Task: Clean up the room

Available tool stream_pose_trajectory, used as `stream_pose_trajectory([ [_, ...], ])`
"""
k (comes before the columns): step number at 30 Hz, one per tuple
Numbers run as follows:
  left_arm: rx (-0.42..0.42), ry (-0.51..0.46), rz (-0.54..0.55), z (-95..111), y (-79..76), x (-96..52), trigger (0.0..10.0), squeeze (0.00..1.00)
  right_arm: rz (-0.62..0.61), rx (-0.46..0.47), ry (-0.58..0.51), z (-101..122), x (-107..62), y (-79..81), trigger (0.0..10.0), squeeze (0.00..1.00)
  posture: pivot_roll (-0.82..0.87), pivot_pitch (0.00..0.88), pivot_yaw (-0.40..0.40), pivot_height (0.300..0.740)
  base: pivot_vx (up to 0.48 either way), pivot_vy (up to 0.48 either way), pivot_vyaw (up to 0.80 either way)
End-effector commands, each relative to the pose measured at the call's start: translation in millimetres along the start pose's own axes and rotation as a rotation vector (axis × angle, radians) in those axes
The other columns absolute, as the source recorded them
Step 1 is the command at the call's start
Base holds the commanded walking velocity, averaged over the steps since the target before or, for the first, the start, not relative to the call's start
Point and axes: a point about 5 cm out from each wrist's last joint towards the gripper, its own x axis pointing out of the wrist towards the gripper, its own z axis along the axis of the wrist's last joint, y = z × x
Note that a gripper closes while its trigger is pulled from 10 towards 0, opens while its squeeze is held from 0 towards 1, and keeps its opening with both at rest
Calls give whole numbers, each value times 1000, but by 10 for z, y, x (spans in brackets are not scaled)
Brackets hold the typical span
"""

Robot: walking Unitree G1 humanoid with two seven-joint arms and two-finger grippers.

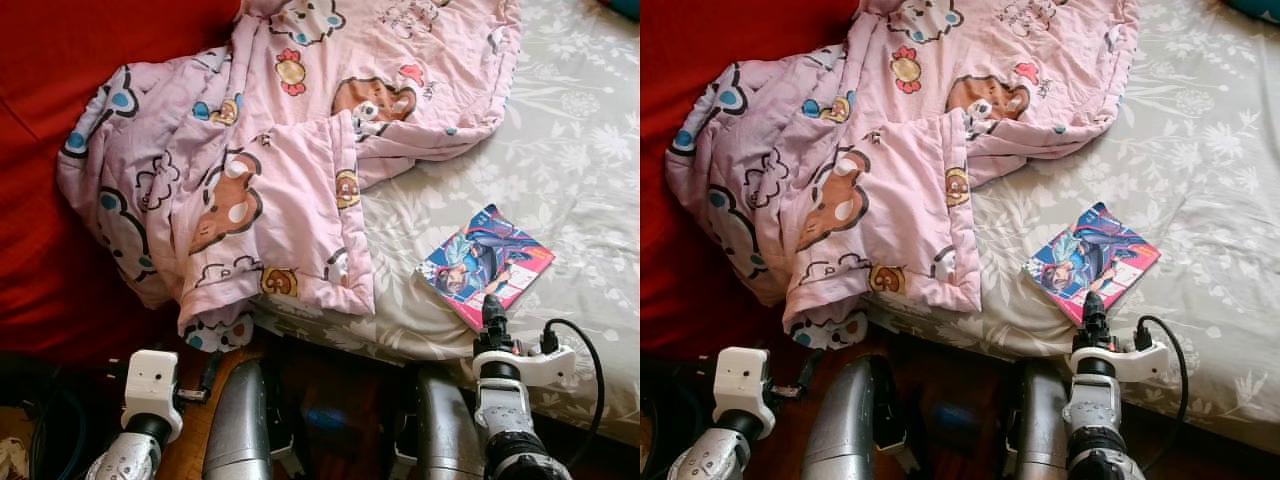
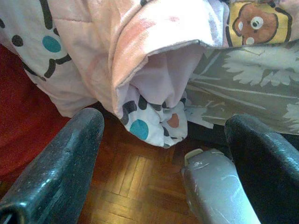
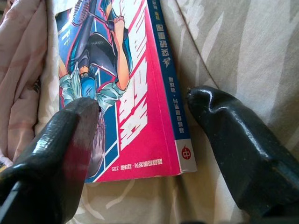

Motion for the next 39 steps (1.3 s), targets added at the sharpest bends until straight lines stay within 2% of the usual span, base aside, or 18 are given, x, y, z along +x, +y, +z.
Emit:
stream_pose_trajectory([
  [1,14,40,-6,-59,17,-64,10000,0,-104,59,75,-187,-154,-202,10000,0,139,358,31,580,0,0,0],
  [12,33,43,-6,-39,33,-107,10000,0,-146,150,99,-256,-136,-187,10000,0,169,373,27,580,0,0,0],
  [16,34,43,-9,-33,26,-96,10000,0,-116,147,121,-281,-81,-102,10000,0,174,373,27,580,0,0,0],
  [17,34,40,-11,-28,23,-86,10000,0,-113,127,144,-310,-71,-78,1451,0,173,374,23,580,0,0,0],
  [19,34,39,-11,-27,21,-83,10000,0,-113,115,154,-322,-70,-73,1451,0,173,374,23,580,0,0,0],
  [20,33,40,-11,-29,21,-80,10000,0,-98,106,166,-345,-72,-60,0,0,176,373,24,580,0,0,0],
  [24,34,38,-13,-26,5,-72,10000,0,-91,111,177,-380,-96,-70,0,0,181,368,22,580,0,0,0],
  [29,35,33,-15,-13,-12,-45,10000,0,-117,110,181,-377,-156,-156,0,0,181,361,17,580,0,0,0],
  [39,35,33,-15,-13,-12,-45,10000,0,-117,110,181,-377,-156,-156,0,0,181,361,17,580,0,0,0],
])
